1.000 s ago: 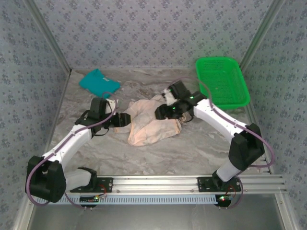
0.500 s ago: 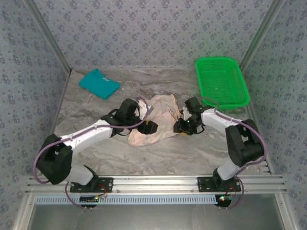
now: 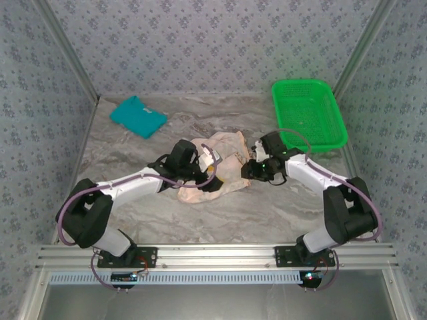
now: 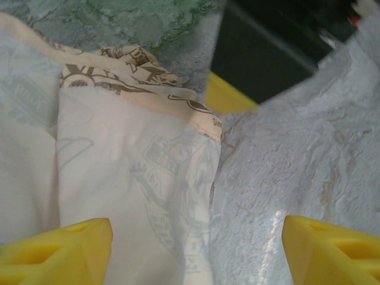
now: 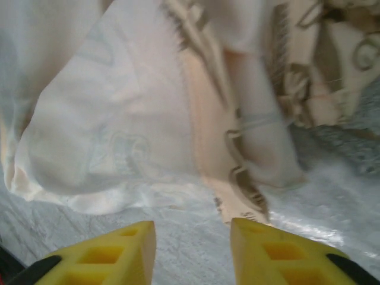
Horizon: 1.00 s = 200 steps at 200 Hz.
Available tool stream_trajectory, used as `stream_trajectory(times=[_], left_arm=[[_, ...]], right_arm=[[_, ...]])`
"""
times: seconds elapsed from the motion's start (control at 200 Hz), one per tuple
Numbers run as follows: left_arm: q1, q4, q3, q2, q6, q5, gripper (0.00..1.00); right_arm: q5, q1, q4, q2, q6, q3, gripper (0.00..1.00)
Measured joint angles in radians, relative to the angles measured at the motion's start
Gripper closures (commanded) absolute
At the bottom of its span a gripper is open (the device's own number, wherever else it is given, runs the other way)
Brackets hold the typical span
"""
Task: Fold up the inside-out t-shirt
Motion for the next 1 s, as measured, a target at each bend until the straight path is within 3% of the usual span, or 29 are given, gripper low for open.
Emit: stream_trajectory(times=[0.21, 0.305, 0.405, 0.535, 0.67, 0.73, 0.83, 0.934, 0.999], left_arm=[[-0.013, 0.008, 0.0, 0.025, 0.126, -0.011, 0.25], [-0.013, 0.013, -0.001, 0.038, 0.149, -0.011, 0.26], [-0.013, 0.016, -0.001, 0.043, 0.158, -0.011, 0.26], [-0.013, 0.005, -0.001, 0.035, 0.128, -0.015, 0.26], [-0.003, -0.077, 0.018, -0.019, -0.038, -0.04, 0.25], [0.01, -0.119, 0.05, -0.035, -0.131, -0.037, 0.25], [0.029, -0.157, 0.078, -0.048, -0.255, -0.014, 0.25], [0.016, -0.189, 0.046, -0.054, -0.345, -0.007, 0.24], [-0.016, -0.207, 0.024, -0.057, -0.36, -0.021, 0.23]], right_arm=[[0.003, 0.006, 0.048, 0.109, 0.025, -0.014, 0.65], [0.005, 0.025, 0.065, 0.141, 0.025, -0.011, 0.89], [0.003, 0.042, 0.066, 0.143, 0.017, -0.007, 1.0], [0.006, 0.083, 0.034, 0.09, -0.002, -0.003, 1.0], [-0.003, 0.208, 0.017, -0.034, -0.023, -0.004, 1.0], [-0.014, 0.299, 0.042, -0.07, -0.023, -0.01, 0.76], [-0.045, 0.405, 0.097, -0.079, -0.005, -0.037, 0.62], [-0.082, 0.384, 0.098, -0.089, 0.005, -0.072, 0.43], [-0.103, 0.314, 0.054, -0.136, 0.004, -0.097, 0.35]])
